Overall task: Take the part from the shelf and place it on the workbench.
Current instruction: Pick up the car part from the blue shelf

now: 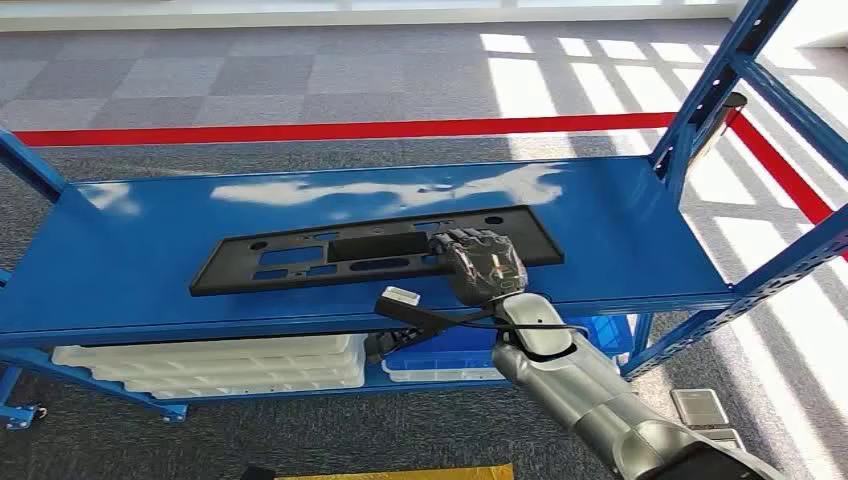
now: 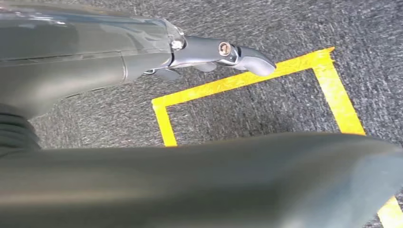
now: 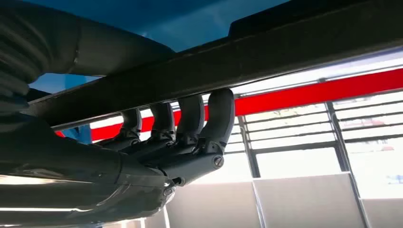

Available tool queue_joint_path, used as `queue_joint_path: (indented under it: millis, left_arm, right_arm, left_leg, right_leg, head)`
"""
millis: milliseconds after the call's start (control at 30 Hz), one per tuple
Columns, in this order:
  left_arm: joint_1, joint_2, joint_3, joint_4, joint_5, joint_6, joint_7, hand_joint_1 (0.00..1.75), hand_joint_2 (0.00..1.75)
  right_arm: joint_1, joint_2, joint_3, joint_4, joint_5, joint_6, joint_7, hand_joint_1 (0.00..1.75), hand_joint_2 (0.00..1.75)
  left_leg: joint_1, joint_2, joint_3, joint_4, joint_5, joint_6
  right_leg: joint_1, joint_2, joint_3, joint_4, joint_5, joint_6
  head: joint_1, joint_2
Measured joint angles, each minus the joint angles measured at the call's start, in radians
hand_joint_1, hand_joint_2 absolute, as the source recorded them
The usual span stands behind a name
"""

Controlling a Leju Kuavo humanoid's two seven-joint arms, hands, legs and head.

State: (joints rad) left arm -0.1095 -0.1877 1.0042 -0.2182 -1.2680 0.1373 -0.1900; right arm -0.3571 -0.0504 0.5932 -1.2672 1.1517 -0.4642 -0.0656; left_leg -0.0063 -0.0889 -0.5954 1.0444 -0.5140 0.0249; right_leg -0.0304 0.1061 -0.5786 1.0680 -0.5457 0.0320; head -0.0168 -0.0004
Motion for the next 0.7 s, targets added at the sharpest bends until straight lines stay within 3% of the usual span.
queue_joint_path:
  millis: [700]
  left_arm:
    - [-0.003, 0.000, 0.000, 0.000, 0.002, 0.000, 0.001, 0.00, 1.75]
  right_arm:
    - [-0.002, 0.000, 0.001, 0.000, 0.000, 0.001, -0.001, 1.75, 1.75]
  left_leg:
    - [0.002, -0.010, -0.011, 0.007, 0.003, -0.003]
  right_leg:
    - [-0.001, -0.006, 0.005, -0.020, -0.008, -0.002]
  head:
    - [-0.001, 0.000]
